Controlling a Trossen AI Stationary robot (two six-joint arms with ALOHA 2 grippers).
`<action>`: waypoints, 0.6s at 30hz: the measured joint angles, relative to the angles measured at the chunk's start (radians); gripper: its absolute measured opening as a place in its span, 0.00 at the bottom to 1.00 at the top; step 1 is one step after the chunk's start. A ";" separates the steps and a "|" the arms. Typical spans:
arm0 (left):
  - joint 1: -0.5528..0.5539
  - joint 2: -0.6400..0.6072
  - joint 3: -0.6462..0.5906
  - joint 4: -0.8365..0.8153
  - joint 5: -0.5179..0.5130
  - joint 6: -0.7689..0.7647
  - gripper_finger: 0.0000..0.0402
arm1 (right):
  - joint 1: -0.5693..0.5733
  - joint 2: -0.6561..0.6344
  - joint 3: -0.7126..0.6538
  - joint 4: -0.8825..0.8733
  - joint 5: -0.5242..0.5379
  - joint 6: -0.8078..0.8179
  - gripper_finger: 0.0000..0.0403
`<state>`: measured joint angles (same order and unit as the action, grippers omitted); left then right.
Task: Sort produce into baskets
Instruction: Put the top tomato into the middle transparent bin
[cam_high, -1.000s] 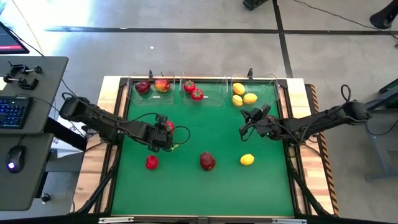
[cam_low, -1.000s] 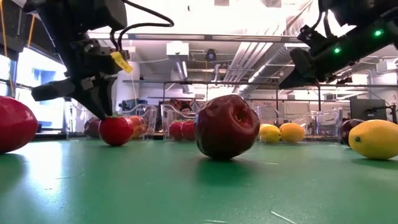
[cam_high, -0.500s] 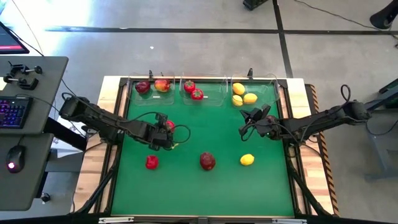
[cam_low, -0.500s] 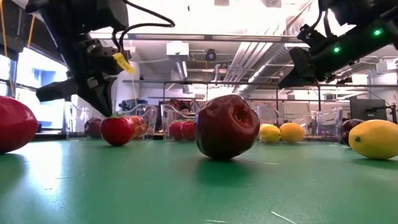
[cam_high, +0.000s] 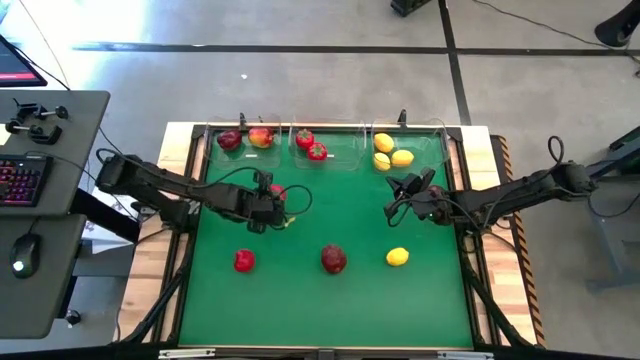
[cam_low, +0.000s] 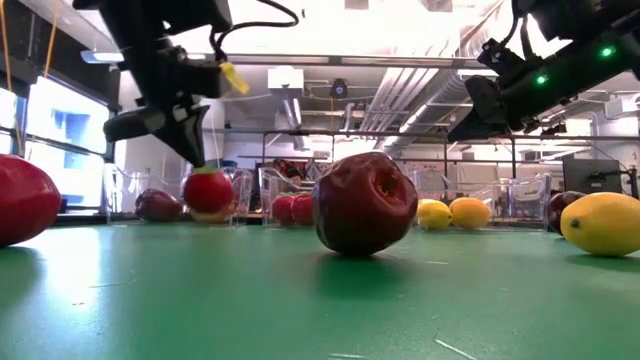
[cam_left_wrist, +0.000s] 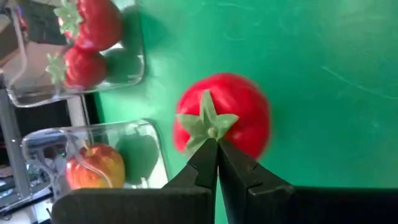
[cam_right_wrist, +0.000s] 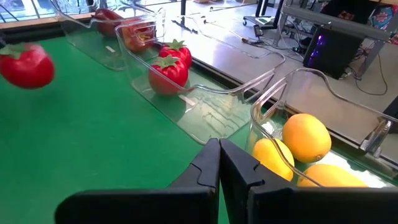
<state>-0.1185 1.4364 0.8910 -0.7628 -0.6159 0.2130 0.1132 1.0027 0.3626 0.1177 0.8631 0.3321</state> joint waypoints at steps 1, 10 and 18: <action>0.010 0.000 0.007 0.005 -0.004 0.006 0.00 | 0.000 0.000 0.000 0.000 0.000 0.000 0.00; 0.141 0.000 0.113 0.034 -0.014 0.055 0.00 | 0.000 0.000 0.000 0.000 -0.002 0.000 0.00; 0.300 0.000 0.217 0.204 -0.012 0.223 0.00 | 0.000 0.000 0.000 0.000 -0.002 0.001 0.00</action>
<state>0.1811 1.4364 1.1077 -0.5585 -0.6280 0.4356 0.1131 1.0027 0.3626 0.1178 0.8608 0.3327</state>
